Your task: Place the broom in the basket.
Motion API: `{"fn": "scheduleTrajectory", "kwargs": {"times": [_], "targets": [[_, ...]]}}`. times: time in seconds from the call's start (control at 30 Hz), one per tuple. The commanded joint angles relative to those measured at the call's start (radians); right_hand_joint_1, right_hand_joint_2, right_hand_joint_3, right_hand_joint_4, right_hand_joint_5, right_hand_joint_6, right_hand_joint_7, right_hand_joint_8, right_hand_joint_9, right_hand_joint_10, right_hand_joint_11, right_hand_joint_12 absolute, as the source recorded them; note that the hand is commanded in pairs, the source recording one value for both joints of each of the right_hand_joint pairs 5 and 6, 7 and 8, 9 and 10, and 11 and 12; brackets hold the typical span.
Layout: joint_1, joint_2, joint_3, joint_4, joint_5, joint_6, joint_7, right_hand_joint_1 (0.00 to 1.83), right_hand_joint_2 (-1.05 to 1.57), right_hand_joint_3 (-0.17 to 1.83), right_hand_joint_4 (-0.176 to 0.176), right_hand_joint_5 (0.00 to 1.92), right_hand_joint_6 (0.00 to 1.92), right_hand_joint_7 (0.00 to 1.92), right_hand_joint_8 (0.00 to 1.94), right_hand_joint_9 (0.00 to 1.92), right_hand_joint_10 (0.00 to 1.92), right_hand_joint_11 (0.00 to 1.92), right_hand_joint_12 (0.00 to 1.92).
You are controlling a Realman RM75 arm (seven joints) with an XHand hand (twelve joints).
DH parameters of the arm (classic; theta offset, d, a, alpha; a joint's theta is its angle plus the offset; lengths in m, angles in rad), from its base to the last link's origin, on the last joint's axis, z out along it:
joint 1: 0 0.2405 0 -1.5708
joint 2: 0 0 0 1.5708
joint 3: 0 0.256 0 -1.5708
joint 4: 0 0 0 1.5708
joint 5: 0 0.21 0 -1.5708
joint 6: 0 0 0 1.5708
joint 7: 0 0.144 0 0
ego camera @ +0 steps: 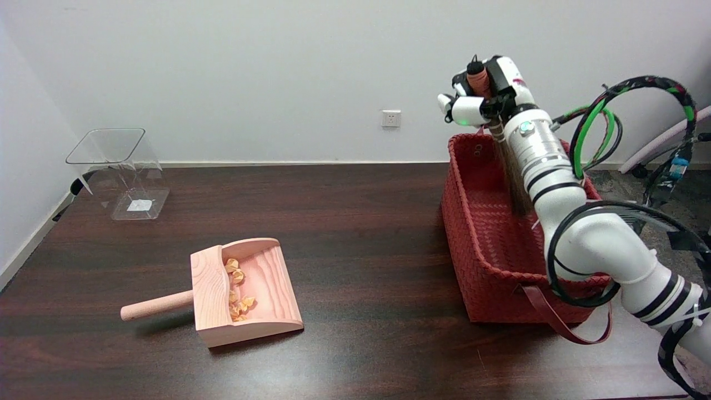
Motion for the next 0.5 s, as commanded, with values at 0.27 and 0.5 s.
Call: {"fn": "scheduleTrajectory", "kwargs": {"times": [0.27,0.5], "targets": [[-0.024,-0.065,-0.11,0.103,-0.048,0.033,0.224,1.41,1.0,0.62,0.0,1.92,1.92,1.92,1.92,1.92,1.92,1.92,1.92],[0.001,-0.068,-0.163,0.138,-0.049,0.028,0.232,1.41,0.98,0.64,0.0,1.92,1.92,1.92,1.92,1.92,1.92,1.92,1.92]]}}
